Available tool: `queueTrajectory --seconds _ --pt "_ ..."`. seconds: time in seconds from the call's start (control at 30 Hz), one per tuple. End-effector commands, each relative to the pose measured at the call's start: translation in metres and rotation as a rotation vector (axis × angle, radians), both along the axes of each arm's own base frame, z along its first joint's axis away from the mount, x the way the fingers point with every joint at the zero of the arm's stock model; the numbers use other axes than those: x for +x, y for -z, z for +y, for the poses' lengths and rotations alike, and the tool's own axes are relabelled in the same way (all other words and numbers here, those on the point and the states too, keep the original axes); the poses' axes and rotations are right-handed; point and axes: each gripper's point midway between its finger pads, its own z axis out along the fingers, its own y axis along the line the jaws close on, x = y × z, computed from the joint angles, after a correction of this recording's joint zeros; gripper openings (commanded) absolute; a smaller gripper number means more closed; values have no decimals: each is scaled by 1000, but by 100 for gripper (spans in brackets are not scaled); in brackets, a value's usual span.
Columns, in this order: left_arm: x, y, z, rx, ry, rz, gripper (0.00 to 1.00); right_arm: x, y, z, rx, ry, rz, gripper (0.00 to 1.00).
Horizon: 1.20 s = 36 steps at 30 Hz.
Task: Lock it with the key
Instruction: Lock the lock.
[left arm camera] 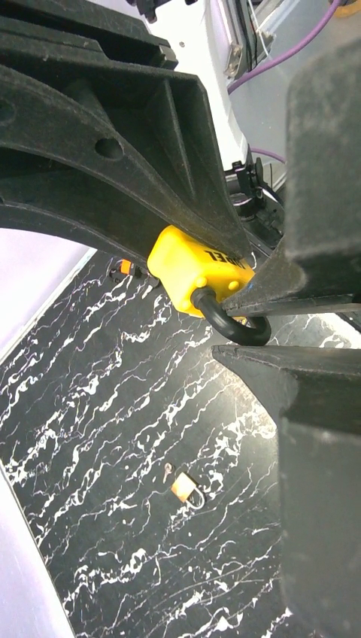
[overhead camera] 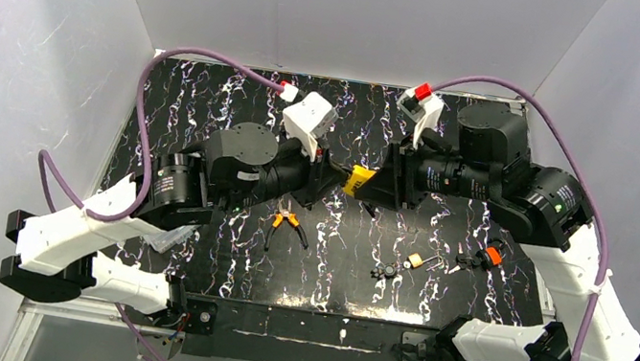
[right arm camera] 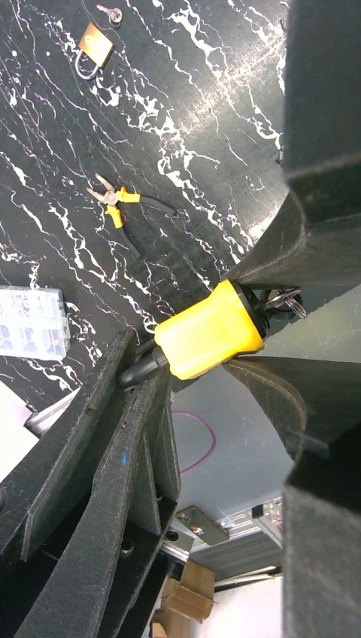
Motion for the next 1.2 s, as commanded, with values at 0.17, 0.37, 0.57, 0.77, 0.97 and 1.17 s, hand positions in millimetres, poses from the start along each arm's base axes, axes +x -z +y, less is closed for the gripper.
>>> queueTrajectory --seconds 0.17,0.37,0.57,0.77,0.97,1.17 --pt "-87 74 -66 47 419 323 0 -17 -180 52 638 -240 -435 1" --pt "-88 63 -66 -12 448 347 0 -20 -187 52 684 -278 -433 1" --pt "-90 58 -69 -51 478 373 0 -21 -195 48 736 -321 -417 1" --pt "-82 56 -63 -81 457 394 0 -15 -194 38 772 -323 -396 1" --pt "-58 51 -36 -69 338 371 0 -2 -176 22 737 -243 -383 1" --pt "-27 30 -5 -137 214 331 0 4 -140 8 701 -193 -338 4"
